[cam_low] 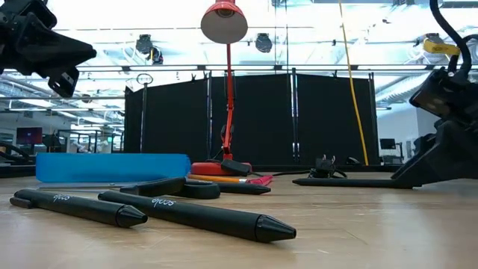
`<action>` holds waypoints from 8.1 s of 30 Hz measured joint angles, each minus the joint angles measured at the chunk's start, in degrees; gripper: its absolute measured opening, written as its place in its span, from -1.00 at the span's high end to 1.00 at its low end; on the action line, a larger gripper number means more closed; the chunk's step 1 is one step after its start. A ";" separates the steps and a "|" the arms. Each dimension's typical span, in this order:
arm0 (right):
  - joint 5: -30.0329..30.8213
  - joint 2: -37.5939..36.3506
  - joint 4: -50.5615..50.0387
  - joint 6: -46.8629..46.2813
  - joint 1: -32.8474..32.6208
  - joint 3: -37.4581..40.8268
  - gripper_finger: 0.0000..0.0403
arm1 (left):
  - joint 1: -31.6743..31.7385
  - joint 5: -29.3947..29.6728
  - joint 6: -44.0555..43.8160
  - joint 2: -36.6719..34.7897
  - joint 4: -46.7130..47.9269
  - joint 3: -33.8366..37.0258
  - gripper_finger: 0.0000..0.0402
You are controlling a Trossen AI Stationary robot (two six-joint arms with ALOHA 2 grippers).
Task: Pick & place school supplies into a supply box
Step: Put the black pen into the blue supply box
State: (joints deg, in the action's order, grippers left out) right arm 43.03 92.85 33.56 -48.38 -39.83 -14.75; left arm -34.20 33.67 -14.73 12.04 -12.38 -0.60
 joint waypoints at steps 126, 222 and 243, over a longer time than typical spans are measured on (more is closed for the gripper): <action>-59.22 29.71 -11.76 52.43 49.49 -63.19 0.90 | 0.01 15.69 5.51 -0.05 -4.19 -0.09 0.81; -27.03 13.32 17.33 22.18 19.74 -24.87 0.46 | 0.00 8.33 1.17 -0.05 2.72 -0.02 0.81; -15.42 28.78 15.26 20.30 13.02 -35.37 0.00 | 0.05 8.70 7.04 -0.05 -0.56 -0.02 0.81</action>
State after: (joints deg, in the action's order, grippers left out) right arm 27.61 121.63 48.82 -28.08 -26.82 -50.12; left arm -34.15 42.37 -7.68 11.99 -12.94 -0.62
